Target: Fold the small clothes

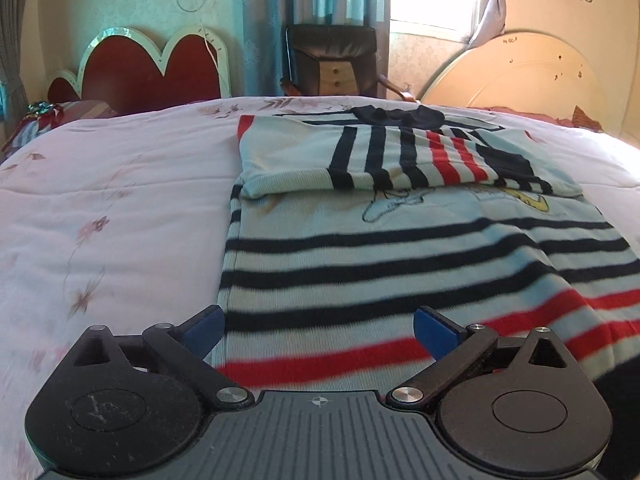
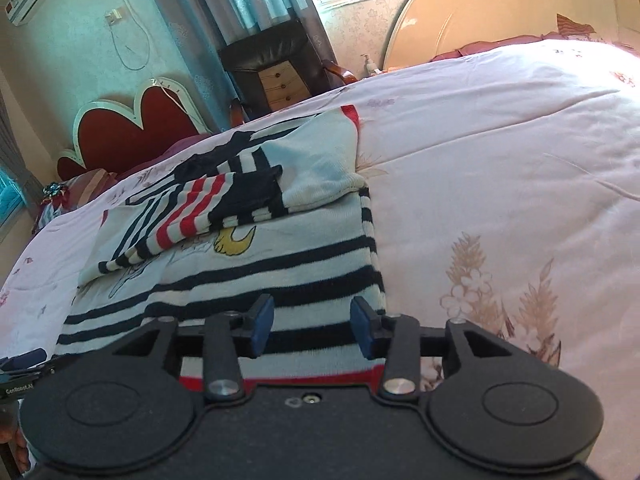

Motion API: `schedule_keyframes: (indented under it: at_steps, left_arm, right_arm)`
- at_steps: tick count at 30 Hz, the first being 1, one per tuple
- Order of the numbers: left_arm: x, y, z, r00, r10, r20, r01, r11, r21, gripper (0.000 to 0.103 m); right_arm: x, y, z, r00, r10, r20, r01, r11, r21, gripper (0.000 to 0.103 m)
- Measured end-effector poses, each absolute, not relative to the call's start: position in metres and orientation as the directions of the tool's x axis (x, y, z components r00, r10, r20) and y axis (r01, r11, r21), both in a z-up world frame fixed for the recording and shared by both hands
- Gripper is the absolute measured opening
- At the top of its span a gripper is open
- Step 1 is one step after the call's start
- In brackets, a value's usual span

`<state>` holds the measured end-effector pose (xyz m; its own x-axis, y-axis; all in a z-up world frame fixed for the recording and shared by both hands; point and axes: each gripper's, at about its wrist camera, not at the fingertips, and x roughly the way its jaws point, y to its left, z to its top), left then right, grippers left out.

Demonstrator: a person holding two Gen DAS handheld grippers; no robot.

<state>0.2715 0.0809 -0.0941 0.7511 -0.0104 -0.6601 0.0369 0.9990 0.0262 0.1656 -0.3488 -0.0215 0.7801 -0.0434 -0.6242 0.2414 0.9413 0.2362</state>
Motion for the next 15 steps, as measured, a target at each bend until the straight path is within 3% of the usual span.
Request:
schedule_keyframes:
  at_steps: [10,15]
  left_arm:
    - [0.197,0.088,-0.091,0.740,0.035,-0.672,-0.014,0.999,0.036,0.100]
    - [0.165,0.112,-0.099,0.703,-0.021,-0.711,-0.072,0.992,-0.100,0.099]
  right_arm:
    - [0.102,-0.344,-0.007,0.790,0.002,-0.613,0.179,0.956,0.234,0.046]
    - [0.070,-0.344,-0.012,0.774,0.019,-0.632,0.172,0.955,0.240,0.046]
